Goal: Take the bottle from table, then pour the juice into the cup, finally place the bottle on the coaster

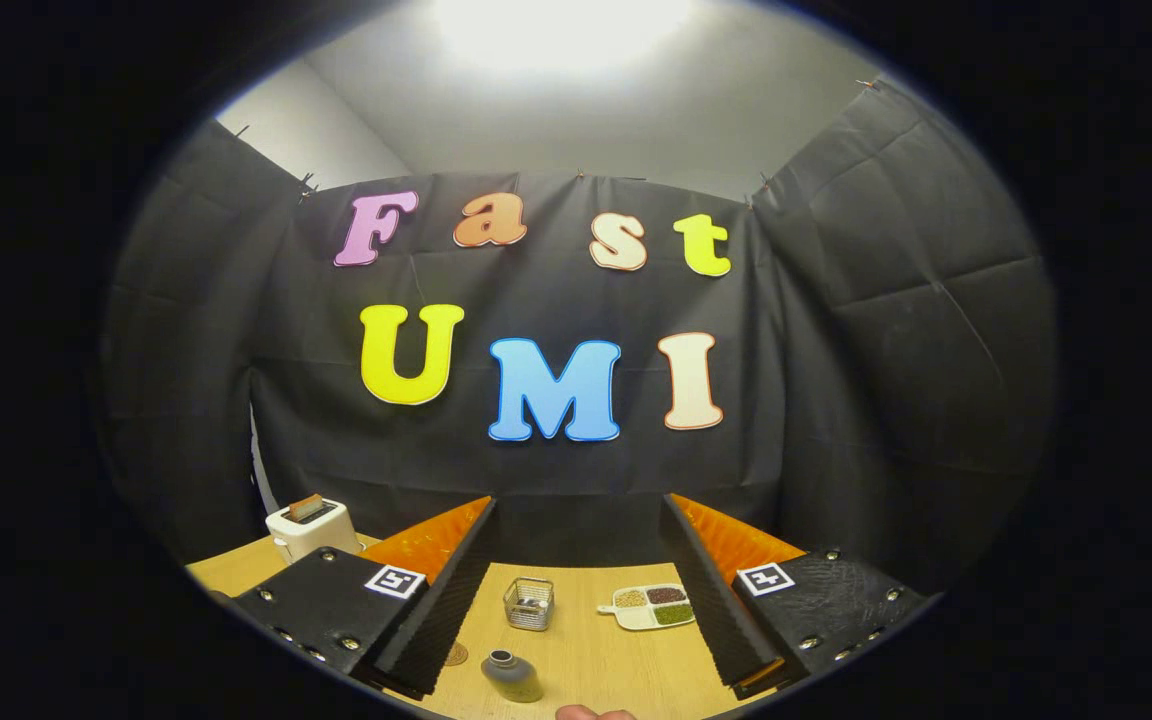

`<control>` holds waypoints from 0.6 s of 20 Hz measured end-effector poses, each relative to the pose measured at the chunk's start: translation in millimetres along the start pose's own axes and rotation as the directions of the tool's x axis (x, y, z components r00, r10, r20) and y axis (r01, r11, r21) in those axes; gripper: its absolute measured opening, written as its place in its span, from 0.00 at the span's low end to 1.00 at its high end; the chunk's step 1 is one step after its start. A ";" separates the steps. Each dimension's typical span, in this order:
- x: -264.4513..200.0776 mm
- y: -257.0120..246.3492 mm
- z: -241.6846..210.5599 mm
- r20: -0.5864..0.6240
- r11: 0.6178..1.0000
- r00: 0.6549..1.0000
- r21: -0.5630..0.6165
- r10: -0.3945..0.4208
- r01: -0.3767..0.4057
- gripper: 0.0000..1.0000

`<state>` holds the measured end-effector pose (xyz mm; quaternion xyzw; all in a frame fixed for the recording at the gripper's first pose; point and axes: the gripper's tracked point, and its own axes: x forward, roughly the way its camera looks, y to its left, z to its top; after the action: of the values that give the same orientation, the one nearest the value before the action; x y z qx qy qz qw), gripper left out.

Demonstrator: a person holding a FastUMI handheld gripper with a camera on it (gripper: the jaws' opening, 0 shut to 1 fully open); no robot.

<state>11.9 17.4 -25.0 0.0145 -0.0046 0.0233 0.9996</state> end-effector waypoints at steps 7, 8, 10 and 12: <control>1.4 24.4 -45.1 0.009 0.998 0.998 -0.019 0.067 -0.067 0.98; 0.0 26.2 -58.5 -0.009 0.997 0.997 -0.020 0.073 -0.073 0.98; 0.1 30.0 -78.9 -0.034 0.997 0.997 -0.022 0.076 -0.077 0.98; 0.7 35.3 -101.7 -0.065 0.996 0.995 -0.020 0.082 -0.083 0.98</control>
<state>11.8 55.7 -125.7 0.0023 0.0264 0.0651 0.9975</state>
